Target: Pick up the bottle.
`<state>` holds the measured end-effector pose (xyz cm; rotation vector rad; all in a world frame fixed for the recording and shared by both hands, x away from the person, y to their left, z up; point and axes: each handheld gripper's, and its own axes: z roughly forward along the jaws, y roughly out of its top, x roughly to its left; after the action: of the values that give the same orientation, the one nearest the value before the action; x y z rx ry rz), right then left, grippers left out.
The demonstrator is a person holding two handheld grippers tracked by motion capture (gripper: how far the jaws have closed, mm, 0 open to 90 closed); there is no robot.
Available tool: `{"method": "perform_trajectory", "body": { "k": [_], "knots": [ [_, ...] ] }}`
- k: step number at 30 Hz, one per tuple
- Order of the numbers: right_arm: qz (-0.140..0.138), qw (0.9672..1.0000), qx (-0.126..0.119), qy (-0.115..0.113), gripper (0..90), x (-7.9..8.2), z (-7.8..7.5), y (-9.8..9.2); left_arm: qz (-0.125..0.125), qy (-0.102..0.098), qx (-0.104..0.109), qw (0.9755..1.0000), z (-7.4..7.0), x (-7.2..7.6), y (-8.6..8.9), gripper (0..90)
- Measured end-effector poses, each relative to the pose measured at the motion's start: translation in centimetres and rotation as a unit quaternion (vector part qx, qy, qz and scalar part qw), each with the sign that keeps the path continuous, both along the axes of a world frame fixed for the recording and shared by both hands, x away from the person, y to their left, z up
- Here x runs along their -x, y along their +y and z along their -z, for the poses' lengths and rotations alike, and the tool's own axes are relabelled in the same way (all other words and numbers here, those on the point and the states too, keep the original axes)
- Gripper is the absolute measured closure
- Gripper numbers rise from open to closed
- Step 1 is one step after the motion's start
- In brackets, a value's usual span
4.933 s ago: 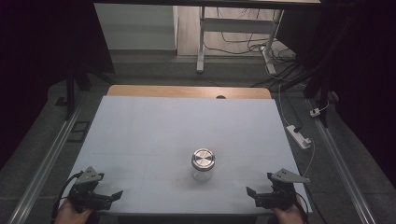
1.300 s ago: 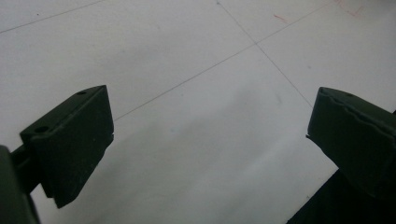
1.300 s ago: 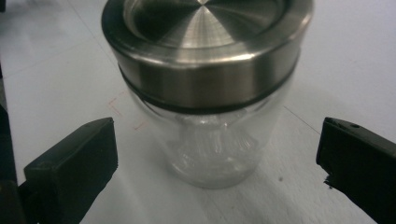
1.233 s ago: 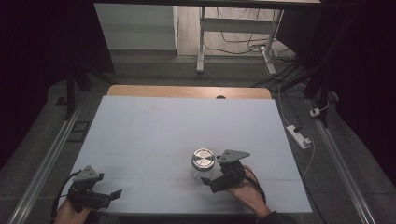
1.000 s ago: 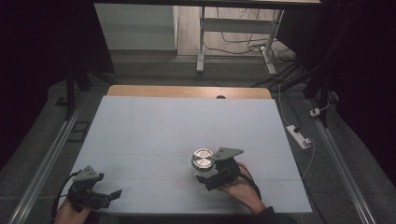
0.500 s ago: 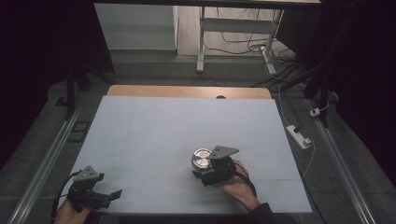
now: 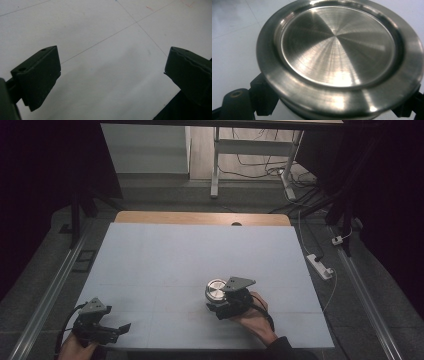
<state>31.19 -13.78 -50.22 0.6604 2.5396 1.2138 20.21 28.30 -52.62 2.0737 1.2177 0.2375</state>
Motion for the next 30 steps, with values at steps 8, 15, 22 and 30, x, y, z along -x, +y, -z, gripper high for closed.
{"method": "perform_trajectory", "body": {
  "k": [8, 15, 22, 30],
  "knots": [
    [0.003, 0.9997, -0.020, 0.010, 15.0, 0.0, -1.2, 0.1, -0.001, 0.002, 0.000, 1.0000, 0.0, 0.0, 0.0, 1.4],
    [-0.005, 0.9998, -0.018, 0.003, 15.0, -0.1, -1.9, 0.6, -0.001, 0.003, 0.002, 1.0000, 0.0, -0.1, 0.1, 1.4],
    [-0.012, 0.9995, -0.027, 0.008, 15.1, 0.0, -2.2, 1.4, -0.001, 0.003, 0.004, 1.0000, 0.0, -0.1, 0.1, 1.3],
    [-0.021, 0.9994, -0.026, 0.005, 15.1, 0.2, -2.5, 2.5, 0.000, 0.003, 0.004, 1.0000, 0.0, -0.1, 0.1, 1.3]
  ]
}}
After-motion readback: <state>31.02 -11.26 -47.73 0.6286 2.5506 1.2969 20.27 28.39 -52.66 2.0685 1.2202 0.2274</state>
